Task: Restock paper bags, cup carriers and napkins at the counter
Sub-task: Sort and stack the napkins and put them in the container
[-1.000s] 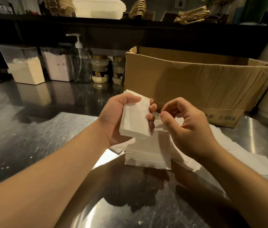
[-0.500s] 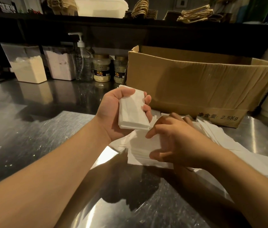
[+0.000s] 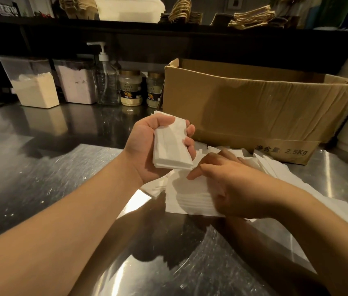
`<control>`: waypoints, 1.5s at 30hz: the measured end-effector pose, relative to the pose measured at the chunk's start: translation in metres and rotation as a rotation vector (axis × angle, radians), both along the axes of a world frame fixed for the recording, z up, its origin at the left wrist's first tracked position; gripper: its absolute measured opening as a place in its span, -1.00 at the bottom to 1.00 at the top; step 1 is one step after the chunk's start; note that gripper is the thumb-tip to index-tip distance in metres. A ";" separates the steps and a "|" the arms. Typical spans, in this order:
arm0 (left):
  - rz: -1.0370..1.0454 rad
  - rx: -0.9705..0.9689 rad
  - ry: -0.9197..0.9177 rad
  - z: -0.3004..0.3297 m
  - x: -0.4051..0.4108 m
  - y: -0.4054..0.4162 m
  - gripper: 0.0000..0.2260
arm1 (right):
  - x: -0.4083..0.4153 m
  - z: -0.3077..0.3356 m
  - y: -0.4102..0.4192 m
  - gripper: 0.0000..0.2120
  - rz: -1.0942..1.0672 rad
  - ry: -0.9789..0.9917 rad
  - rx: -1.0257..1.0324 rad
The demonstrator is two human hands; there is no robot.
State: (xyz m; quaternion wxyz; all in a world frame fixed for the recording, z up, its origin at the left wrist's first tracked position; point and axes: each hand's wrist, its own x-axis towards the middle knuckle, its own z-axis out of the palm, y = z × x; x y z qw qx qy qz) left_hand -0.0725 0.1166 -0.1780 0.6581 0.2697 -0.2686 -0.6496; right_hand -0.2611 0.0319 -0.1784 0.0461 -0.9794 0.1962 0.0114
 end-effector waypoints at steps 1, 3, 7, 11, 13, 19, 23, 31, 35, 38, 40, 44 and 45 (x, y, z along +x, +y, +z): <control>0.001 0.003 0.000 0.000 0.000 0.000 -0.53 | 0.000 0.000 0.000 -0.33 0.001 -0.005 0.007; 0.002 0.007 0.003 0.000 -0.001 0.000 -0.54 | -0.001 0.000 -0.002 -0.39 0.006 -0.033 0.018; 0.013 0.019 -0.016 -0.001 -0.001 -0.001 -0.52 | -0.001 -0.003 -0.008 -0.52 0.005 -0.089 0.056; 0.005 0.015 -0.005 -0.001 0.000 -0.001 -0.52 | 0.000 -0.008 -0.012 -0.50 0.011 -0.112 0.014; 0.009 0.018 0.004 -0.001 0.000 -0.001 -0.54 | 0.001 -0.009 -0.013 -0.46 -0.006 -0.117 0.010; 0.018 0.038 0.005 -0.001 0.000 -0.001 -0.55 | 0.002 -0.010 -0.012 -0.61 0.020 -0.198 0.035; 0.026 0.047 0.002 -0.001 -0.001 -0.001 -0.54 | 0.003 -0.012 -0.011 -0.62 0.026 -0.245 0.025; 0.048 0.139 -0.032 -0.004 0.004 -0.003 -0.57 | 0.005 -0.019 -0.016 -0.60 0.022 -0.373 0.057; 0.079 0.284 -0.069 -0.006 0.004 -0.004 -0.62 | 0.004 -0.019 -0.015 -0.69 0.001 -0.460 0.153; 0.056 0.309 -0.096 -0.009 0.005 -0.006 -0.61 | 0.004 -0.017 -0.012 -0.68 -0.025 -0.497 0.187; 0.050 0.341 -0.120 -0.010 0.005 -0.007 -0.56 | 0.004 -0.016 -0.010 -0.64 -0.017 -0.484 0.225; 0.069 0.379 -0.173 -0.010 0.006 -0.008 -0.58 | 0.003 -0.015 -0.008 -0.64 0.060 -0.437 0.283; 0.058 0.372 -0.181 -0.009 0.006 -0.008 -0.59 | 0.003 -0.015 -0.009 -0.69 0.076 -0.418 0.254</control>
